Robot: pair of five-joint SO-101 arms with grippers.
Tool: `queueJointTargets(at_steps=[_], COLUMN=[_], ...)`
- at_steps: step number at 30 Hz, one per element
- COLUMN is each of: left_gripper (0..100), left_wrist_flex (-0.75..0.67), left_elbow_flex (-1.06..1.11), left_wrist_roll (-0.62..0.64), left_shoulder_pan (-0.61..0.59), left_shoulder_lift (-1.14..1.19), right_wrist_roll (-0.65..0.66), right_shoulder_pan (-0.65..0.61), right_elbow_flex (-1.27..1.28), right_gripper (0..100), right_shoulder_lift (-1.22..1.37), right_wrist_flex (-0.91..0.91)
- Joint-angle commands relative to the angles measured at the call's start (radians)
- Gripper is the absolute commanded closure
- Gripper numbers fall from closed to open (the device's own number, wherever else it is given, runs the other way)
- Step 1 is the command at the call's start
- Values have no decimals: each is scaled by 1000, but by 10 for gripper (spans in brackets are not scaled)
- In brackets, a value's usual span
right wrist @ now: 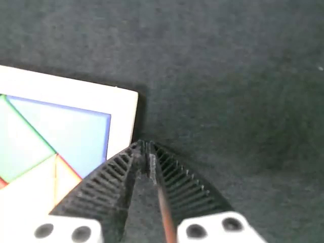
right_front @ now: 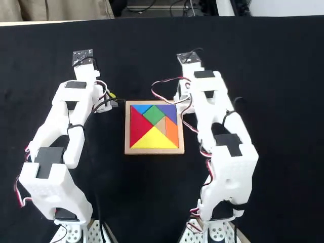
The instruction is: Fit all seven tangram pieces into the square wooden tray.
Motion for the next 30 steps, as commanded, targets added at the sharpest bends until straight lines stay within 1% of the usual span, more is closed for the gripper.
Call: queueJointTargets(at_steps=[1,9,13,16,20,23,26,30], left_gripper=[722,722,722,722,722,722,722,722], left_wrist_flex=[-12,-12,-32,-83,-135,-140,-140,-140], left_elbow_flex=[12,7,13,36,59,58,56,51], left_wrist_roll=[12,14,15,15,55,71,69,69], left_shoulder_pan=[8,10,12,12,19,19,19,21], left_shoulder_lift=[-46,-43,-43,-43,-43,-43,-43,-43], right_wrist_roll=[12,14,12,14,78,94,95,91], right_shoulder_pan=[-38,-32,21,12,-26,-29,-28,-32], right_elbow_flex=[-28,-44,-136,-231,-352,-453,-555,-676], right_gripper=[988,988,988,988,988,988,988,988], right_shoulder_lift=[-10,-16,-64,-53,61,179,280,372], right_wrist_flex=[-3,40,37,23,-25,-17,37,158])
